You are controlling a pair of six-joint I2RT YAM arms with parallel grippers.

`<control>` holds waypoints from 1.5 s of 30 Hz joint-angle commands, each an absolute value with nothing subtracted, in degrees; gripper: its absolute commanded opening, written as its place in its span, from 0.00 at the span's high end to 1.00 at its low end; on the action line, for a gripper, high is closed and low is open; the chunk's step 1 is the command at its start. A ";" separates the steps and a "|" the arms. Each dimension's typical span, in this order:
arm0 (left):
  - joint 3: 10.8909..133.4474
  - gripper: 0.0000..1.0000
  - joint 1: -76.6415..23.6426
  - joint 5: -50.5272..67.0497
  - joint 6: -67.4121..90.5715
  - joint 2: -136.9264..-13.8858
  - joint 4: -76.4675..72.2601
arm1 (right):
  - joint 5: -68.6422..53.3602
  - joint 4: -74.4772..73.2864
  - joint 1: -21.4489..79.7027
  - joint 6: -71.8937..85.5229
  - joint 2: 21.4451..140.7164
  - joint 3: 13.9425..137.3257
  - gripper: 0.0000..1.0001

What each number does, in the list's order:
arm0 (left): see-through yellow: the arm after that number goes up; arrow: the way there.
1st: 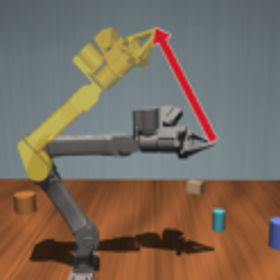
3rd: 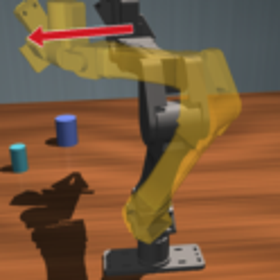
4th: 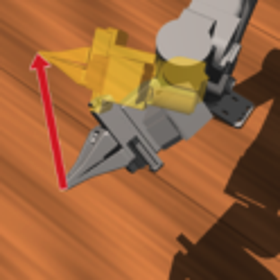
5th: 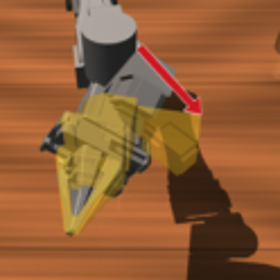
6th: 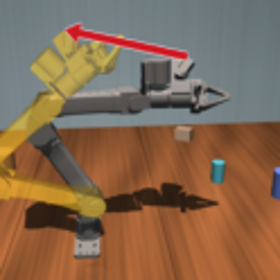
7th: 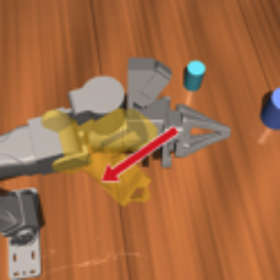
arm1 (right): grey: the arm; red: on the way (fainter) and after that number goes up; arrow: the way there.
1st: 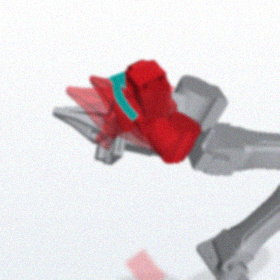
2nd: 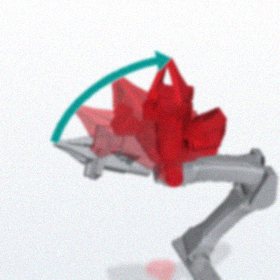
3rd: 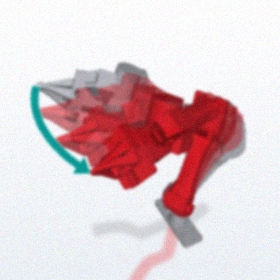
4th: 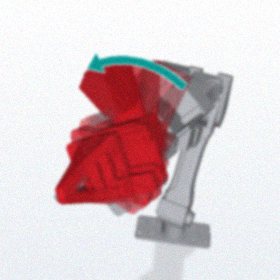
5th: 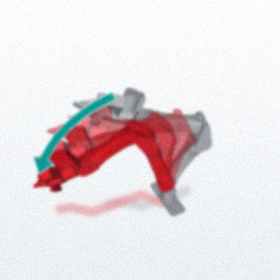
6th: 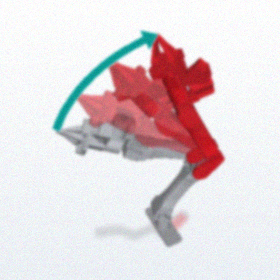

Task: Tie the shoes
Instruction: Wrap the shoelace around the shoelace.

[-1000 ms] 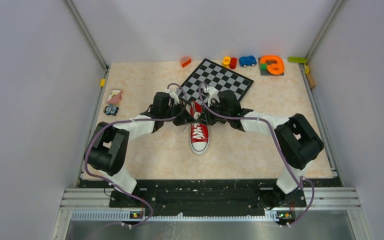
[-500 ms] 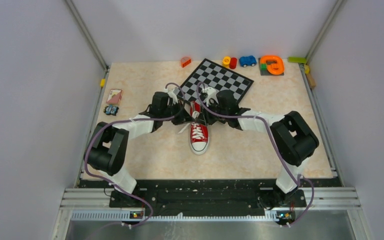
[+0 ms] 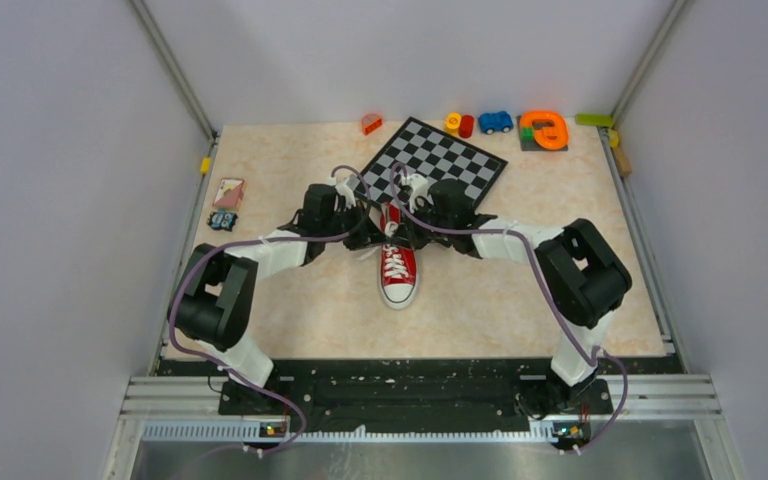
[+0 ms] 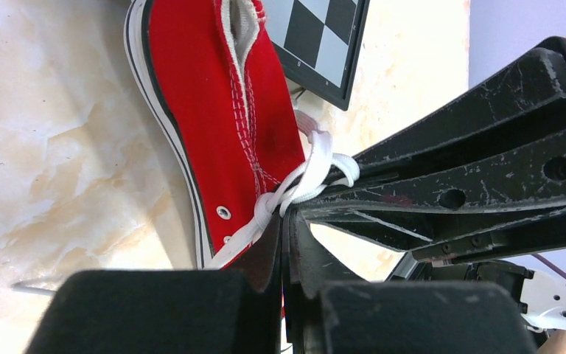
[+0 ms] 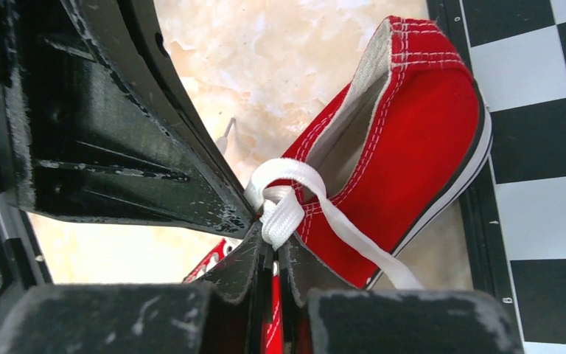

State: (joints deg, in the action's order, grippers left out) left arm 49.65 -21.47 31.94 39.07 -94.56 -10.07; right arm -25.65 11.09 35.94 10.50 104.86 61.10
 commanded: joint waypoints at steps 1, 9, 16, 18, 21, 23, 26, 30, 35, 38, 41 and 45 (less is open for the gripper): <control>49.10 1.00 -21.27 32.93 38.97 -94.74 -12.67 | -27.75 14.14 37.18 10.41 104.84 63.25 1.00; 48.48 1.00 -21.26 32.68 38.56 -93.92 -11.98 | -25.98 17.15 37.18 11.38 98.86 58.50 1.00; 48.36 1.00 -21.36 33.01 38.72 -93.56 -11.89 | -25.72 18.46 37.10 11.88 96.00 55.53 1.00; 48.46 1.00 -21.43 33.64 39.19 -93.78 -12.31 | -26.34 18.40 37.09 11.96 96.33 55.73 1.00; 48.37 1.00 -21.44 34.16 39.97 -93.99 -12.96 | -27.34 18.63 37.09 12.35 97.04 56.02 1.00; 48.30 1.00 -21.45 32.81 39.52 -93.34 -12.07 | -26.74 18.42 37.09 12.48 97.06 56.01 1.00; 48.08 1.00 -21.45 31.29 38.82 -92.55 -11.42 | -24.10 17.63 36.90 12.56 96.86 56.02 0.89; 49.15 1.00 -21.36 30.62 38.06 -93.54 -10.32 | -23.30 17.11 36.35 12.58 97.83 56.82 0.80; 49.28 1.00 -21.17 30.59 37.88 -93.60 -10.58 | -23.51 18.92 35.57 13.51 98.69 56.68 0.70; 49.03 1.00 -20.91 31.63 38.27 -93.71 -11.52 | -26.61 24.39 33.41 16.76 96.97 53.18 0.63; 48.87 1.00 -20.66 33.18 39.01 -94.31 -12.94 | -30.68 33.00 30.98 21.11 94.74 47.55 0.58; 48.93 1.00 -20.43 34.50 39.49 -94.89 -13.79 | -32.29 39.01 29.92 22.57 93.53 44.28 0.58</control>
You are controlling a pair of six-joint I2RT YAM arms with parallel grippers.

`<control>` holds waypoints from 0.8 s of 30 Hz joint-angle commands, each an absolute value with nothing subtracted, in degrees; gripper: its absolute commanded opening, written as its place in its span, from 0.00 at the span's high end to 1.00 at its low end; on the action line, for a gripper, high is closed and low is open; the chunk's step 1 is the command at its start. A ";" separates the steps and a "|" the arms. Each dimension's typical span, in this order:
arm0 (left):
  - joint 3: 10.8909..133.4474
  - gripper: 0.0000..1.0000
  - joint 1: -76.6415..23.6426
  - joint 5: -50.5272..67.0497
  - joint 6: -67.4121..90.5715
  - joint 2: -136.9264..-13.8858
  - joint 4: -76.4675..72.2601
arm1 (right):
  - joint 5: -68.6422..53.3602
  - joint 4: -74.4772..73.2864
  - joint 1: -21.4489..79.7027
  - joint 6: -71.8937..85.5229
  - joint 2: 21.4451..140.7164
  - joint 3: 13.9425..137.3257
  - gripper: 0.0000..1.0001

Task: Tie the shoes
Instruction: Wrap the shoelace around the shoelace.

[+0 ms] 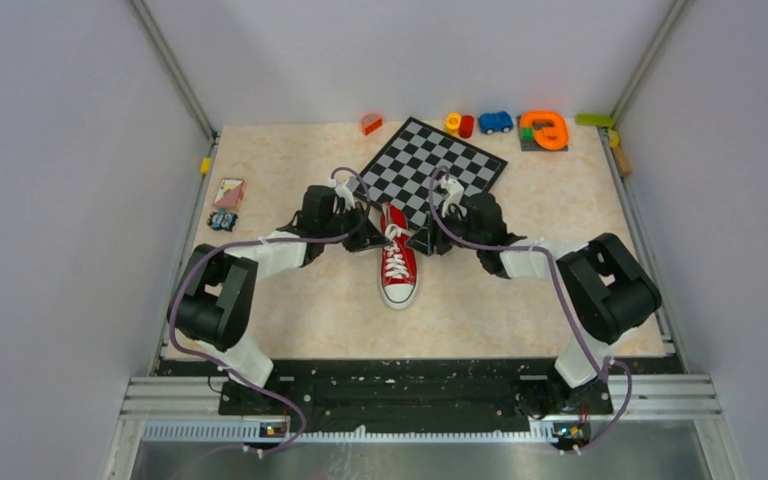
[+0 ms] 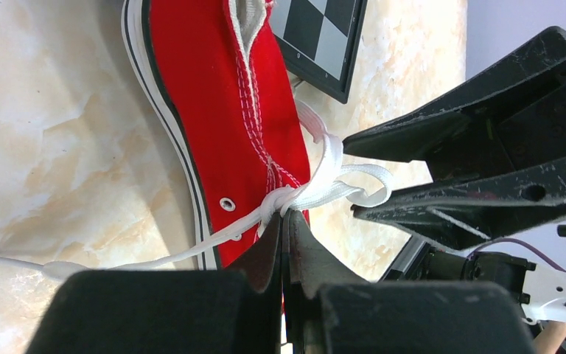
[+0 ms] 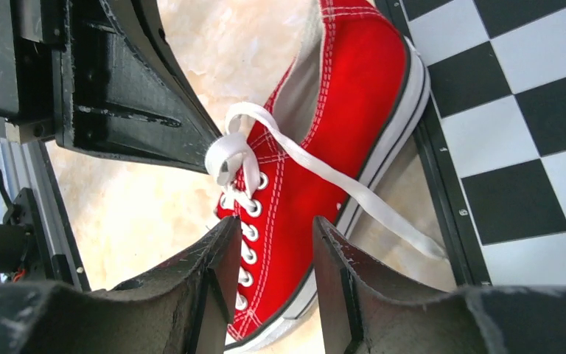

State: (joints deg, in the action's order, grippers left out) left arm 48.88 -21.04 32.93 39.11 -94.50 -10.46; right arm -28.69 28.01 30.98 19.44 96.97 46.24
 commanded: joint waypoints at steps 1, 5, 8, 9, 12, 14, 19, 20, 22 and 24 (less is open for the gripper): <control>48.97 1.00 -20.35 34.75 39.48 -94.91 -13.78 | -32.27 39.78 29.92 22.74 93.59 43.81 0.58; 48.32 1.00 -20.13 35.45 40.37 -94.71 -14.86 | -32.60 42.79 29.99 22.80 94.86 42.93 0.59; 47.91 1.00 -20.10 35.96 40.67 -94.91 -15.34 | -31.82 42.22 30.63 21.15 96.47 43.99 0.61; 47.86 1.00 -20.12 36.09 40.46 -95.00 -15.31 | -31.74 41.90 31.00 20.42 97.00 44.43 0.62; 47.59 1.00 -20.12 36.29 39.95 -94.80 -15.29 | -31.51 42.29 32.10 19.21 98.71 45.46 0.61; 47.47 1.00 -20.10 36.47 39.71 -94.81 -15.47 | -32.02 42.13 32.25 19.20 100.06 46.37 0.61; 48.20 1.00 -20.04 36.68 38.40 -95.10 -14.33 | -33.22 42.43 32.43 19.41 102.11 47.49 0.61; 48.26 1.00 -20.04 36.60 38.20 -95.09 -14.17 | -33.33 42.39 32.43 19.35 102.39 47.73 0.61; 48.52 1.00 -20.04 36.51 37.84 -95.09 -13.81 | -33.51 41.84 32.48 19.40 102.92 48.51 0.61; 48.77 1.00 -20.03 36.75 37.72 -95.18 -13.80 | -33.70 41.71 32.52 19.36 103.55 49.20 0.61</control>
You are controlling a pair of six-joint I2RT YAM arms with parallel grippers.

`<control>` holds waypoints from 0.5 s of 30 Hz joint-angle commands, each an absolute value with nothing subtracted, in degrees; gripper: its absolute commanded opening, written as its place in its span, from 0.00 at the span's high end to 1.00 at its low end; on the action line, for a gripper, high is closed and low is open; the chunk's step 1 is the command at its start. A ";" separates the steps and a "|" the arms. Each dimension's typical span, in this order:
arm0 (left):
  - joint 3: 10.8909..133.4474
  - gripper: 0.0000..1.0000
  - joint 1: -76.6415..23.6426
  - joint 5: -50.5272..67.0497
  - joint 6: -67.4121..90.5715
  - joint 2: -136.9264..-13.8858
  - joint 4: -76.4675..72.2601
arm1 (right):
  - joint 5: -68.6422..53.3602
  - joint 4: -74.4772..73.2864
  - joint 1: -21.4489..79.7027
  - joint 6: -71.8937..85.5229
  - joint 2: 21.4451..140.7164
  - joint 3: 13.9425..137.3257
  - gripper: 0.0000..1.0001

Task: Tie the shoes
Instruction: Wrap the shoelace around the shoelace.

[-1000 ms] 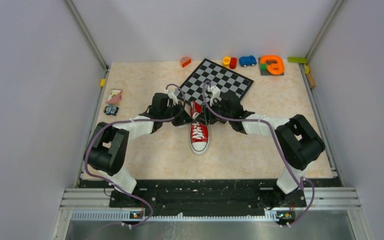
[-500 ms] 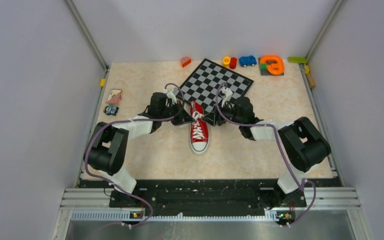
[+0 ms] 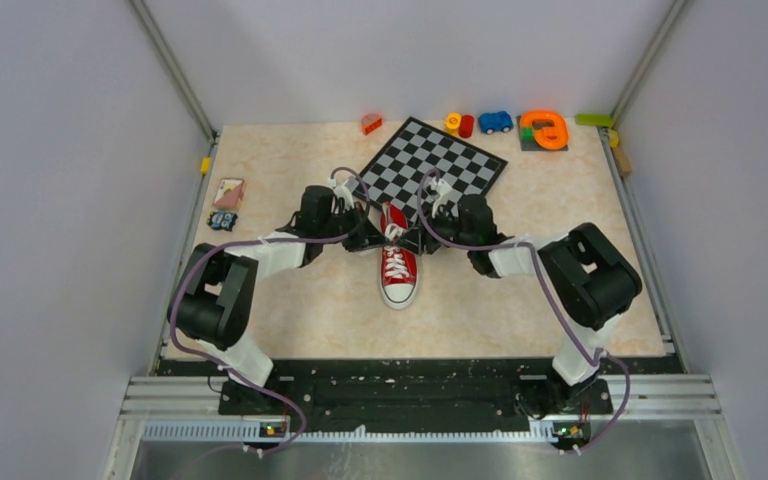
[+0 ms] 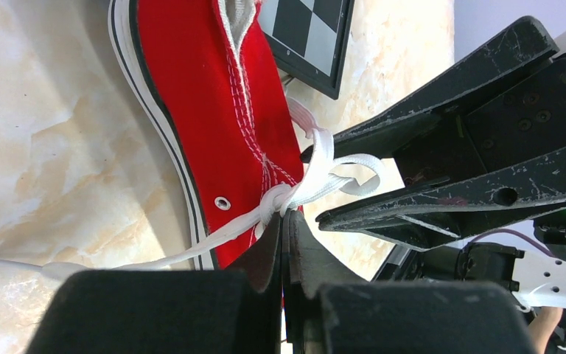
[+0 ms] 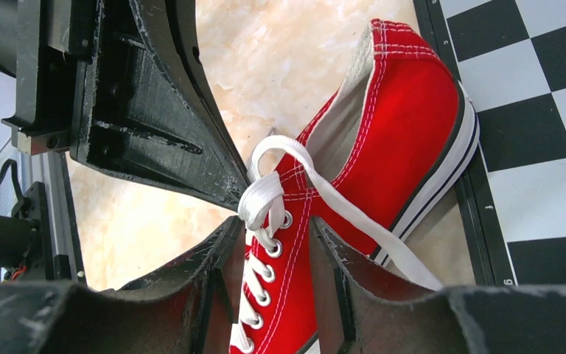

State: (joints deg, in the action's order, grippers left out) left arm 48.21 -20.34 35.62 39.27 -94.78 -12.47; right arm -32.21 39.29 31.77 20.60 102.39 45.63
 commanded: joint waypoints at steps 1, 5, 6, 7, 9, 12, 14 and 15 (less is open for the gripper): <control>48.82 1.00 -20.04 36.93 37.71 -95.26 -13.86 | -33.85 41.67 32.60 19.37 103.80 49.48 0.61; 48.74 1.00 -19.95 37.47 37.53 -95.14 -13.90 | -34.09 40.13 33.00 18.86 104.77 51.06 0.61; 48.76 1.00 -19.95 37.65 37.56 -95.20 -13.99 | -34.14 39.99 33.04 18.96 105.07 51.33 0.61; 48.70 1.00 -19.95 37.92 37.62 -95.26 -14.16 | -34.29 40.01 33.11 18.95 105.38 51.47 0.61; 48.72 1.00 -19.93 38.36 37.78 -95.33 -14.40 | -34.76 40.07 33.21 19.15 106.08 51.91 0.61; 48.78 1.00 -19.92 38.32 37.56 -95.29 -14.36 | -35.02 39.75 33.31 19.32 106.90 52.33 0.61; 48.95 1.00 -19.90 38.11 37.21 -95.14 -13.86 | -35.29 39.86 33.31 19.26 107.16 52.34 0.61; 48.95 1.00 -19.90 37.99 37.06 -95.18 -13.69 | -35.59 39.90 33.31 19.34 107.33 52.38 0.61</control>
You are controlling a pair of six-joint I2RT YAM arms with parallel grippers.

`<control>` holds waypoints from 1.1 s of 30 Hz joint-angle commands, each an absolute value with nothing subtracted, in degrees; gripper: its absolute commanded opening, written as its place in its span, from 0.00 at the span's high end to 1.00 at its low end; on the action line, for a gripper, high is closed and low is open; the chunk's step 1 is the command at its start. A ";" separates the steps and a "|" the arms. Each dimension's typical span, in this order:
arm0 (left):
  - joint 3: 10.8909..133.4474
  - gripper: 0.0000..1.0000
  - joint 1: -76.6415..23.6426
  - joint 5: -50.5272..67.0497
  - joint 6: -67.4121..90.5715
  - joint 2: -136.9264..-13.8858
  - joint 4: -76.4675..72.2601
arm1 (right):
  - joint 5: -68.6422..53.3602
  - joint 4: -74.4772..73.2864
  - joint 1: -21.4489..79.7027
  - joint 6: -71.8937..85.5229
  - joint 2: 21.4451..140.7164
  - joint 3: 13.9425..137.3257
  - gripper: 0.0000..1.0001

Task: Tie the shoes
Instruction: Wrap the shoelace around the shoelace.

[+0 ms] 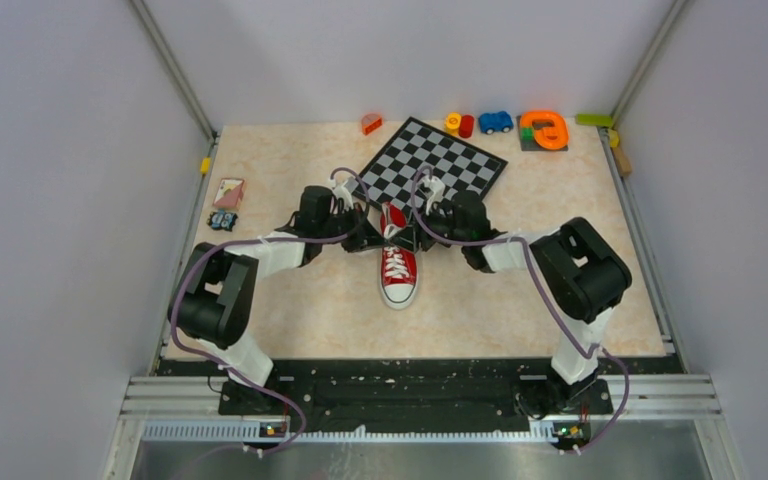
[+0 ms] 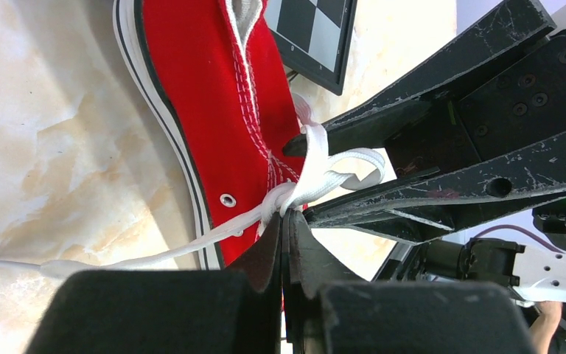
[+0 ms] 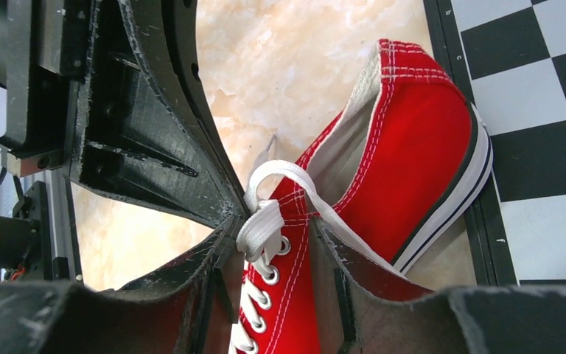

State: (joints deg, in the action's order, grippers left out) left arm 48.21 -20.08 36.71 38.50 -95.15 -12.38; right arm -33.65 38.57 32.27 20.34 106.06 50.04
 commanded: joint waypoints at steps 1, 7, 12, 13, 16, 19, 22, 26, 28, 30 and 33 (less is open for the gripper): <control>49.00 1.00 -19.94 37.92 36.90 -95.18 -13.56 | -36.00 40.12 33.30 19.59 107.55 52.43 0.61; 49.14 1.00 -19.88 37.71 36.56 -95.36 -13.21 | -38.76 41.83 33.27 21.53 108.07 52.11 0.61; 49.13 1.00 -19.95 38.09 36.73 -95.45 -13.65 | -41.39 44.22 33.31 23.36 107.75 51.71 0.72; 49.13 1.00 -19.91 38.18 36.79 -95.49 -13.68 | -41.74 44.42 33.31 23.64 107.68 51.68 0.74; 49.12 1.00 -19.95 38.44 36.91 -95.54 -13.96 | -42.11 44.55 33.31 23.95 107.35 51.60 0.82; 49.05 1.00 -19.88 38.46 37.08 -95.38 -14.06 | -41.89 44.15 33.31 23.82 106.91 51.46 0.93; 49.05 1.00 -19.94 38.48 37.07 -95.43 -14.06 | -41.75 44.04 33.18 23.74 106.47 51.04 0.99; 49.09 1.00 -19.88 38.27 37.09 -95.31 -14.05 | -40.29 43.45 32.97 23.06 105.91 50.51 0.81; 49.04 1.00 -19.92 38.30 37.00 -95.36 -13.97 | -40.40 42.76 32.87 22.83 106.20 50.98 0.81; 49.04 1.00 -19.92 38.32 36.96 -95.36 -13.91 | -40.59 42.31 32.87 22.55 106.71 51.40 0.82; 49.06 1.00 -19.90 38.32 37.00 -95.22 -13.91 | -41.01 42.06 32.87 22.46 106.98 51.50 0.95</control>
